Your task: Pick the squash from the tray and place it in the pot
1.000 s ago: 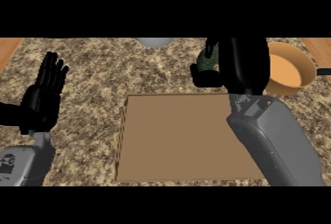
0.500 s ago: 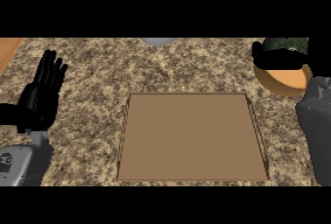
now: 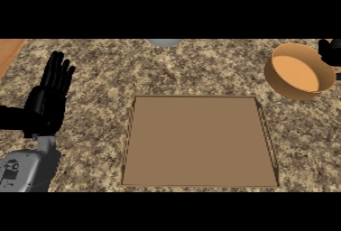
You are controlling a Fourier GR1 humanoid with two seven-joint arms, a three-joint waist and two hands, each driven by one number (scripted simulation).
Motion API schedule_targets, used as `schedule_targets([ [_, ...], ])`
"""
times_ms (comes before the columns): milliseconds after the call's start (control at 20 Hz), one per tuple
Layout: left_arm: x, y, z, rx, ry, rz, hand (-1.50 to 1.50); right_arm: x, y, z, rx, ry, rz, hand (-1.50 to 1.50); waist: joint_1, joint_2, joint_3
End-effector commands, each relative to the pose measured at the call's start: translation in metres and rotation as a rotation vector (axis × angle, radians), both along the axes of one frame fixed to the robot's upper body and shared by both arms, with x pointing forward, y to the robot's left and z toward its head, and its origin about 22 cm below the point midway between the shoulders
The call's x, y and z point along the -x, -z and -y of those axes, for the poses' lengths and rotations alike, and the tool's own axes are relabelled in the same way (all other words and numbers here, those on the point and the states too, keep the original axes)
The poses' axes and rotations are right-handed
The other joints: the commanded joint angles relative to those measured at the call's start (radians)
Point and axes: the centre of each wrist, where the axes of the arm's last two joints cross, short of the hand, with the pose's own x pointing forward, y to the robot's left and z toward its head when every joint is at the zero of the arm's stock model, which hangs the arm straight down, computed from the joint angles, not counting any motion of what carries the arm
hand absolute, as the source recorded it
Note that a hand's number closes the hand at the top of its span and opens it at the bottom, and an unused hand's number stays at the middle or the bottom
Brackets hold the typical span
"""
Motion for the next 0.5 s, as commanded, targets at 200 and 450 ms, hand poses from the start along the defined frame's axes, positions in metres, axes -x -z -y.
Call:
schedule_targets([
  [200,-0.005,-0.008,0.011,-0.015,0.02,0.017,0.0,-0.023,0.032,0.072,-0.011,-0.016,-0.034,1.5,0.009,0.002,0.0],
  [450,-0.011,0.017,0.011,-0.017,0.019,0.005,0.0,-0.04,0.054,0.083,0.005,-0.012,-0.049,1.5,0.01,0.005,0.0],
])
